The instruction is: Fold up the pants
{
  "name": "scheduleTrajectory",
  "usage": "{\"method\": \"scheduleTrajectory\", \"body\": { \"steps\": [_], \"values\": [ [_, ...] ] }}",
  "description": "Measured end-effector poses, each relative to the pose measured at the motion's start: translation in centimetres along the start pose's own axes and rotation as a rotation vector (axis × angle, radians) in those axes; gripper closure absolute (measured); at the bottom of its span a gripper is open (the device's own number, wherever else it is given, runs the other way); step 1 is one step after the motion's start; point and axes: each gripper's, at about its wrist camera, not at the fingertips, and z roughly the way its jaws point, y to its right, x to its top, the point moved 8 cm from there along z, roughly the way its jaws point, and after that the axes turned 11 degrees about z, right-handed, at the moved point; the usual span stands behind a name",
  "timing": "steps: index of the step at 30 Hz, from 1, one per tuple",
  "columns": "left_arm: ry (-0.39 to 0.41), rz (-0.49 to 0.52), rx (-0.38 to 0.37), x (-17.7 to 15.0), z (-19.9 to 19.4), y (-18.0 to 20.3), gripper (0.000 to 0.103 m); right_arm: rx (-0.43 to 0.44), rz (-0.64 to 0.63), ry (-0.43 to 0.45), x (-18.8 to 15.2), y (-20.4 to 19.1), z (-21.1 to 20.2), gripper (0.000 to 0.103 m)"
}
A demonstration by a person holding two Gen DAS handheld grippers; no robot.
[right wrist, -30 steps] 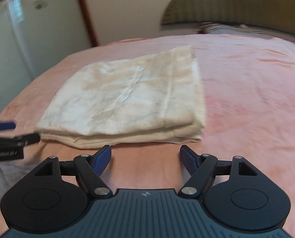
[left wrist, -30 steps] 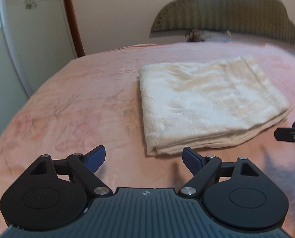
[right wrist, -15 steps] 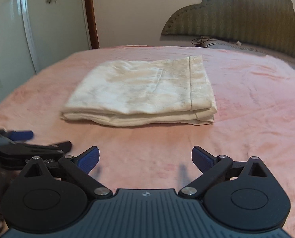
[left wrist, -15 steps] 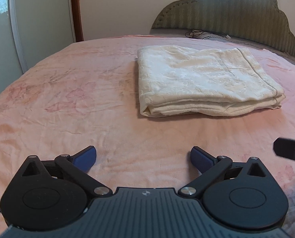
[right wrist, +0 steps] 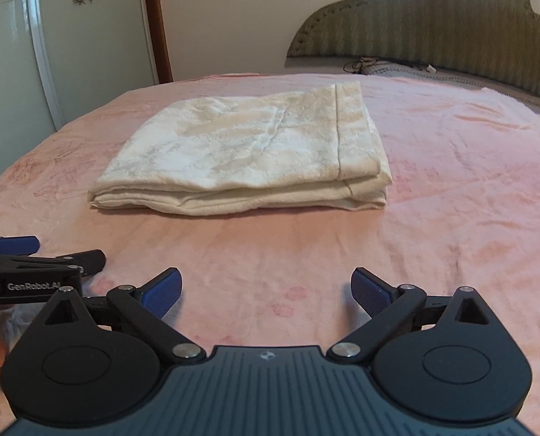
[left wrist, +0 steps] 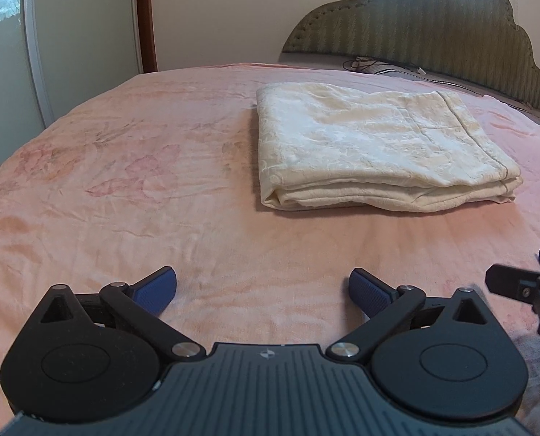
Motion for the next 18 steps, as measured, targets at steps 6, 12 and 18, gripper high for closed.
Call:
{"method": "scheduleTrajectory", "body": {
  "steps": [6,12,18],
  "values": [
    [-0.002,-0.002,0.002,0.00,0.09,-0.05,0.000,-0.012,-0.051,-0.009,-0.96,-0.01,0.75,0.000],
    [-0.003,-0.005,0.000,-0.11,0.15,-0.23,0.000,-0.007,-0.044,-0.002,-1.05,0.21,0.58,0.000],
    [-0.002,-0.006,-0.001,-0.09,0.05,-0.09,0.000,-0.019,-0.060,-0.006,-1.11,0.15,0.69,0.000]
  ]
}}
